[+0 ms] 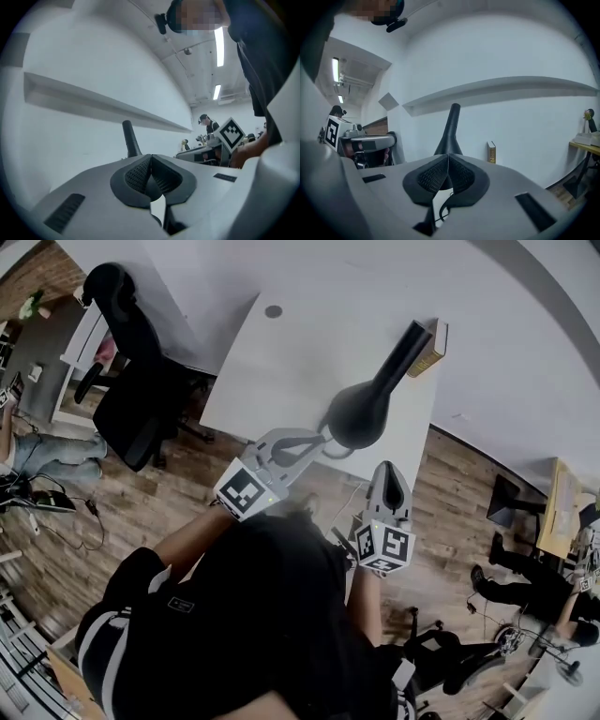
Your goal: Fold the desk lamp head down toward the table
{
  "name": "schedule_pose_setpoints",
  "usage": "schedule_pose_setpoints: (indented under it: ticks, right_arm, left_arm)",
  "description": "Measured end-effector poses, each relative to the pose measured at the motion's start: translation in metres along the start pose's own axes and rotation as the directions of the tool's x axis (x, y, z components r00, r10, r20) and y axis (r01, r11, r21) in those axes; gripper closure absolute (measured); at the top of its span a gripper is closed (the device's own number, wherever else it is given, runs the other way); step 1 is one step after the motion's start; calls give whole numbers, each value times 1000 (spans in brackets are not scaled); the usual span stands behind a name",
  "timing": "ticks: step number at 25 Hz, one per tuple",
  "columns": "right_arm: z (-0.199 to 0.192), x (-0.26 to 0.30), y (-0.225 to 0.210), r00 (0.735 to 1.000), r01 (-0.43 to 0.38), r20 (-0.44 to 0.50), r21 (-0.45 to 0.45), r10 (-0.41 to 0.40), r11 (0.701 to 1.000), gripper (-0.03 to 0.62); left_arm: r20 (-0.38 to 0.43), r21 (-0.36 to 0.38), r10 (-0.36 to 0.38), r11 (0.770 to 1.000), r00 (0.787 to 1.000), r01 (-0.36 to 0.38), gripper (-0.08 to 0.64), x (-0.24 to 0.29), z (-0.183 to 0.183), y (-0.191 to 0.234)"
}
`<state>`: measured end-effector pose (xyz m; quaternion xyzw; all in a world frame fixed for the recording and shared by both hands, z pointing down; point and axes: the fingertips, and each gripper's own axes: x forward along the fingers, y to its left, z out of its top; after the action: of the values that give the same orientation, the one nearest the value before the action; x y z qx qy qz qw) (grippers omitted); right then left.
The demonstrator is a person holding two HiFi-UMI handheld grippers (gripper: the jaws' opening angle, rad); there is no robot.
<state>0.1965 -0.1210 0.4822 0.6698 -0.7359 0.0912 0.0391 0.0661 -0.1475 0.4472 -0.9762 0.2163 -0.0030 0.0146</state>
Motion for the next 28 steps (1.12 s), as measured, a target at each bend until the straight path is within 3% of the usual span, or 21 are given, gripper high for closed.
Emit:
schedule_pose_setpoints:
  ticks: [6,17,28]
  right_arm:
    - [-1,-8,10,1000,13,13,27,-14,1000,578]
    - [-6,-10,23,1000,17,12,9,-17,1000,578]
    - [-15,-7,26,1000,29,3,4,-29,1000,578]
  left_arm:
    - [41,-72,97,993,994,-94,535,-14,9,7]
    - [28,-133,108,986,994,-104,535,-21,-9,6]
    - [16,-112,77,991,997,-75,535,-15,-14,1]
